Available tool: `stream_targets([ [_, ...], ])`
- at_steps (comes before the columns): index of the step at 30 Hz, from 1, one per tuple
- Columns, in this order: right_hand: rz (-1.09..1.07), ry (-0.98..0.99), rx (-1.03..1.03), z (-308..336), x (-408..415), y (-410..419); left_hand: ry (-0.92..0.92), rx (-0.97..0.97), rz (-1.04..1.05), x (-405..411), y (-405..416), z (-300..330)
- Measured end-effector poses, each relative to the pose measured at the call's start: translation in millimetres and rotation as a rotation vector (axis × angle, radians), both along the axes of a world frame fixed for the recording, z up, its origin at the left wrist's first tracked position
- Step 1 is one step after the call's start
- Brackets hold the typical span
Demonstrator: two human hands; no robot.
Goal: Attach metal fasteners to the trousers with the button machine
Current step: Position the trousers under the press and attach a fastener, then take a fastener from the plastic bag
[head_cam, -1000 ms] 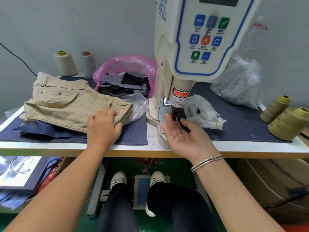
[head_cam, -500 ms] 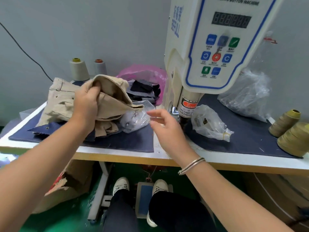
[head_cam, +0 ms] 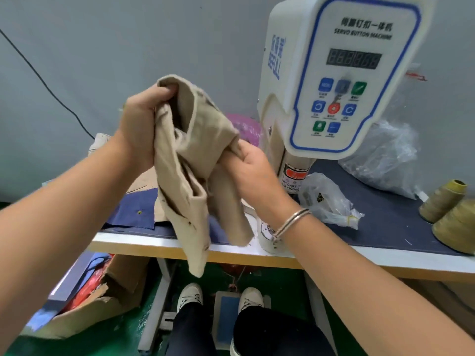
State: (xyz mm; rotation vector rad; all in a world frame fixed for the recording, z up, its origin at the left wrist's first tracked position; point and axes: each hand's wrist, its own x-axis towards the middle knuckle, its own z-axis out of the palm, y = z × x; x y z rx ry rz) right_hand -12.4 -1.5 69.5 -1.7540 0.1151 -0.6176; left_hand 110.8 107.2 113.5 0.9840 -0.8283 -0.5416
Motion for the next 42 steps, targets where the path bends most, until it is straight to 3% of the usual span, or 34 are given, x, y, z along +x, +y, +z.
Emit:
stream_targets([
  [2,0.046,-0.031,0.201,11.6,-11.4,-4.3,-0.062,0.034,-0.022,2.5,-2.9,4.1],
  [4,0.012,0.017,0.146,19.8,-18.1,-14.3,-0.165,0.177,0.013,4.0,-9.1,-3.2],
  [6,-0.004,0.102,0.100,14.7,-23.1,-23.0,-0.325,0.396,0.130,3.7,-16.5,-19.9],
  [9,0.018,0.188,0.290,-12.3,-35.5,-33.6,-0.634,0.597,0.351,-2.5,-18.7,-46.2],
  [11,-0.017,0.145,0.445,-30.6,-43.9,-33.9,-0.595,0.523,0.296,-8.1,-12.3,-57.9],
  [13,-0.014,0.131,0.589,-45.9,-50.8,-33.3,-0.464,0.512,0.047,-16.8,-6.3,-67.2],
  [16,-0.021,0.270,0.567,-55.9,-61.4,-33.7,-0.465,0.759,-0.239,-26.3,-5.1,-86.7],
  [18,-0.009,0.263,0.555,-57.1,-67.9,-38.9,-0.474,0.825,-0.287,-32.6,-10.0,-101.3],
  [21,0.012,0.264,0.587,-59.1,-77.7,-42.5,-0.409,0.737,-0.227,-40.8,-18.9,-110.4],
  [29,-0.113,0.292,0.310,-70.9,-101.6,-51.7,-0.276,0.519,-0.266,-47.9,-33.7,-116.7],
  [33,-0.299,0.331,-0.011,-88.8,-116.2,-56.1,-0.263,0.514,-0.297,-51.1,-35.5,-107.2],
  [35,-0.350,0.217,-0.165,-93.0,-122.9,-53.5,-0.282,0.574,-0.349,-55.3,-37.0,-104.5],
  [38,-0.232,-0.034,-0.384,-79.5,-128.8,-51.5,-0.338,0.639,-0.497,-63.6,-42.2,-100.5],
  [42,0.064,0.136,-0.321,-72.2,-122.0,-51.0,-0.485,0.730,-0.605,-71.2,-50.8,-91.1],
])
